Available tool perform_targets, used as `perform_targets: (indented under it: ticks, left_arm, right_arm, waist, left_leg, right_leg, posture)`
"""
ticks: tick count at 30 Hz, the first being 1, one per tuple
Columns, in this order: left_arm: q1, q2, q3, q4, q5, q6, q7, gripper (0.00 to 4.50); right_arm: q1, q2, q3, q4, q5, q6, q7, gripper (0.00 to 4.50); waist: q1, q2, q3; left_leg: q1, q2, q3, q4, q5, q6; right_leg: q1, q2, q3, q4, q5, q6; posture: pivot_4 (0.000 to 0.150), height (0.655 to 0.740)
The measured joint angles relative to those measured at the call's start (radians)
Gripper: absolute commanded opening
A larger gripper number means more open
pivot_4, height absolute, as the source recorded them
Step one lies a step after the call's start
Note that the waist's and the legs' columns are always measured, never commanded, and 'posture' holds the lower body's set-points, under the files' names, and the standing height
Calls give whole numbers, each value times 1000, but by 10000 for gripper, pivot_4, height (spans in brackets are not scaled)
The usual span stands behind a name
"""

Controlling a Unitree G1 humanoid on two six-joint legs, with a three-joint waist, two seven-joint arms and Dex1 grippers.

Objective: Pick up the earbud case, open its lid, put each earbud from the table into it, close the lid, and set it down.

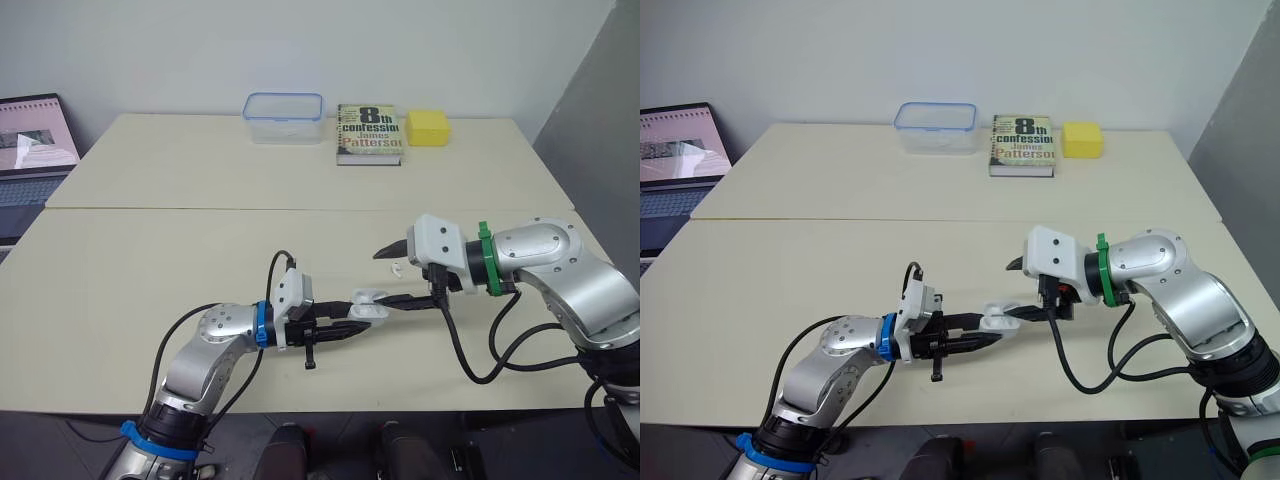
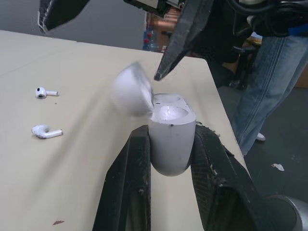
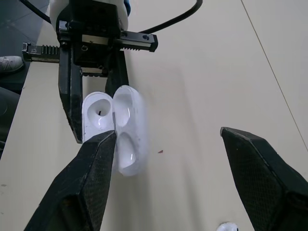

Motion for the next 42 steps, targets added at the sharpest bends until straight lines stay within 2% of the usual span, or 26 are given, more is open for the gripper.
perform_targets:
  ticks: [9, 12, 20, 24, 29, 38, 42]
  left_arm:
    - [24, -18, 31, 43, 16, -100, 51, 7496]
    - [29, -45, 80, 67, 17, -134, 114, 7496]
    - [76, -82, 269, 84, 17, -169, 348, 7496]
    - [98, -81, 318, 86, 24, -190, 412, 7496]
    - [117, -81, 331, 84, 33, -202, 446, 7496]
    - [125, -81, 332, 69, 38, -203, 484, 7496]
    - [125, -81, 332, 62, 38, -202, 499, 7496]
  right_arm:
    - [67, -24, -109, -17, 40, -34, 4, 35902]
    - [202, -45, -188, -27, 34, -123, -8, 35902]
    - [613, -109, -554, 8, 40, -182, -28, 35902]
    - [757, -116, -684, 11, 40, -191, -20, 35902]
    - [821, -124, -753, 11, 40, -199, -19, 35902]
    - [860, -151, -759, 57, 38, -205, -5, 35902]
    - [864, -163, -757, 71, 38, -206, 1, 44546]
  waist:
    - [1, 0, 0]
    - [4, 0, 0]
    - [6, 0, 0]
    - [3, 0, 0]
    - [3, 0, 0]
    - [3, -1, -1]
    - [3, -1, -1]
  left_leg:
    - [0, 0, 0, 0, 0, 0]
    - [-1, 0, 0, 0, 0, 0]
    - [0, -1, 0, 0, 0, 0]
    - [1, -1, 2, 0, 0, 0]
    - [2, -1, 2, 0, 0, 0]
    - [1, -1, 2, 0, 0, 0]
    - [2, -1, 2, 0, 0, 0]
  right_leg:
    - [0, 0, 0, 0, 0, 0]
    - [0, 0, 0, -1, 0, 0]
    - [0, -1, 0, 0, 0, 0]
    - [1, -1, 1, 0, 0, 0]
    - [2, -1, 2, 0, 0, 0]
    - [2, -1, 2, 0, 0, 0]
    - [2, -1, 2, 0, 0, 0]
  posture:
    - [1500, 7400]
    - [1500, 7400]
    - [1500, 7400]
    - [1500, 7400]
    - [1500, 7400]
    - [1500, 7400]
    - [1500, 7400]
